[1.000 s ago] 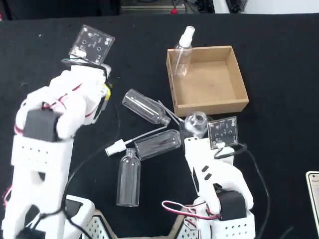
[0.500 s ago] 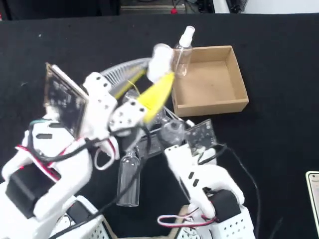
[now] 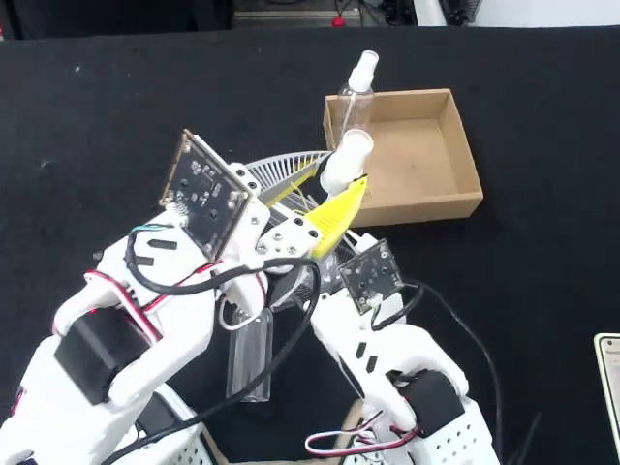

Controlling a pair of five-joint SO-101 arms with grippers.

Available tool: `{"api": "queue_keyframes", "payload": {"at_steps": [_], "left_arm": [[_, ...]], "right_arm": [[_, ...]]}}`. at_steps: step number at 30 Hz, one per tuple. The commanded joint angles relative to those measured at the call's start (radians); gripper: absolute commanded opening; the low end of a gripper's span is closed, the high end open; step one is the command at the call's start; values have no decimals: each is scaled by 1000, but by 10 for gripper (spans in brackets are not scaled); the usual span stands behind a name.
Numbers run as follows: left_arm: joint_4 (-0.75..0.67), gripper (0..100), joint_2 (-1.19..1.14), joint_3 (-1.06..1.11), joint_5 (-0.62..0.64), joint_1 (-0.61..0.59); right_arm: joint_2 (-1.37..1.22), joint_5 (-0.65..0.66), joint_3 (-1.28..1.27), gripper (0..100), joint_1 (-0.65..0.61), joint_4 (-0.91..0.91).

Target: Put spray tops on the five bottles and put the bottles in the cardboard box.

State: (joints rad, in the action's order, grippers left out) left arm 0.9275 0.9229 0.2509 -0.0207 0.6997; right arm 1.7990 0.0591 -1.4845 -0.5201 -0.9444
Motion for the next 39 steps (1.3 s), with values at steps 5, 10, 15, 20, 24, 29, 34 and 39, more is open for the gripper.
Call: {"api": "queue_keyframes", "payload": {"at_steps": [5, 10, 15, 20, 24, 29, 34, 39], "left_arm": [[-143, 51, 14, 94, 166, -42], [-140, 51, 20, 117, 184, -88], [-141, 51, 127, 153, 184, -82], [-143, 51, 199, 231, 176, -93], [-152, 52, 199, 303, 178, -84], [-224, 54, 207, 394, 178, -91], [-198, 56, 209, 414, 181, -82], [-137, 195, 209, 407, 184, -90]], "right_arm": [[130, 3, 10, 11, -28, 31], [130, 3, 10, 11, -28, 31], [130, 3, 4, 11, -25, 57], [130, 3, 4, 11, -25, 58], [130, 3, 4, 11, -25, 58], [130, 3, 4, 11, -25, 58], [130, 3, 4, 11, -25, 58], [130, 3, 4, 11, -25, 58]]}}
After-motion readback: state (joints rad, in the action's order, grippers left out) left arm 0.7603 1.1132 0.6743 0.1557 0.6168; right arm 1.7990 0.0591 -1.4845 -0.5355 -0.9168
